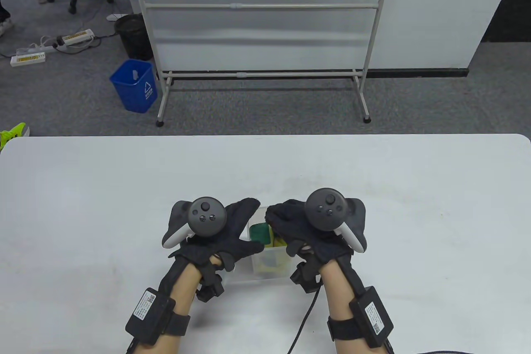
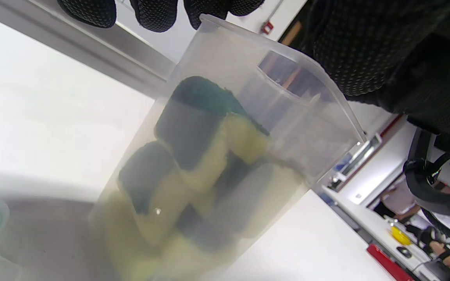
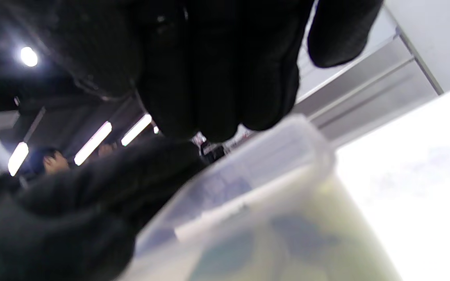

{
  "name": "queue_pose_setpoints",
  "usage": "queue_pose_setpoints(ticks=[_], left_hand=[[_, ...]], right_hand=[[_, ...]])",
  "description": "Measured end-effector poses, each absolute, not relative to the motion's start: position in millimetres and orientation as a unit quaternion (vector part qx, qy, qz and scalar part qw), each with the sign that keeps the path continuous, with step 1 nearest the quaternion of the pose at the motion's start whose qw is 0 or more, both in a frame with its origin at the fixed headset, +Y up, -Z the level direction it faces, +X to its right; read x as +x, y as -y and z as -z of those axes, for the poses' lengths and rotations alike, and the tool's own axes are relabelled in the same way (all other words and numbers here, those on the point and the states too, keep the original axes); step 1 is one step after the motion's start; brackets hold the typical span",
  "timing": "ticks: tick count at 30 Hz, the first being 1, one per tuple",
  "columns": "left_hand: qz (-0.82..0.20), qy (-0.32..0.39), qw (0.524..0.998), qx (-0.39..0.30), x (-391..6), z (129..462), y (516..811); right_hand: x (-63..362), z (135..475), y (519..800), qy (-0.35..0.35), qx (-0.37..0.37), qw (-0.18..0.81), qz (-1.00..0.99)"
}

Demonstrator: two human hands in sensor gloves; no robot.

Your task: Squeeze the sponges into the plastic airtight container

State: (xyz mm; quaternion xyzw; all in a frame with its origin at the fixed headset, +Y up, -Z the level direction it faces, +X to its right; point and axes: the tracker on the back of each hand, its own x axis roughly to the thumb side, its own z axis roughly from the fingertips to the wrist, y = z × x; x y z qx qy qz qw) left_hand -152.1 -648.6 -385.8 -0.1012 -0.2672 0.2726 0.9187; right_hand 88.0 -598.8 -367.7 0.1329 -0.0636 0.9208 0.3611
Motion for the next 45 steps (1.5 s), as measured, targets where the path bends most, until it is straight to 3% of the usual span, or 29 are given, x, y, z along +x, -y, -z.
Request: queue_pose_setpoints(ticks=[5, 11, 18, 24, 27, 31, 36, 38, 45], left_hand=[[-0.272, 0.267, 0.919, -0.104, -151.5, 385.5, 648.3], [-0.275, 0.268, 0.917, -0.105, -151.4, 385.2, 648.9], [-0.282, 0.274, 0.916, -0.078, -153.9, 384.5, 647.3], [-0.282, 0.219, 0.933, -0.053, -188.7, 389.3, 645.7], [-0.230, 0.180, 0.949, -0.120, -207.3, 398.3, 668.4], [-0.110, 0.165, 0.946, -0.257, -221.1, 404.5, 722.6], [-0.063, 0.175, 0.931, -0.313, -225.4, 402.4, 767.0], [-0.095, 0.176, 0.932, -0.303, -225.5, 402.0, 768.5], [-0.026, 0.182, 0.935, -0.305, -219.1, 398.6, 761.3]], right_hand=[[112.3, 367.3, 604.0, 0.135, 0.116, 0.384, -0.906], [130.3, 384.5, 630.5, 0.060, 0.122, 0.402, -0.905], [138.5, 394.2, 647.2, 0.049, 0.104, 0.420, -0.900], [154.5, 399.9, 660.2, 0.043, 0.075, 0.454, -0.887], [160.1, 402.2, 664.9, 0.032, 0.065, 0.460, -0.885], [163.2, 403.2, 666.2, 0.029, 0.061, 0.463, -0.884], [163.7, 405.2, 671.9, 0.001, 0.056, 0.458, -0.887], [164.9, 406.2, 674.5, -0.007, 0.050, 0.454, -0.890], [166.1, 406.6, 675.9, -0.014, 0.046, 0.458, -0.888]])
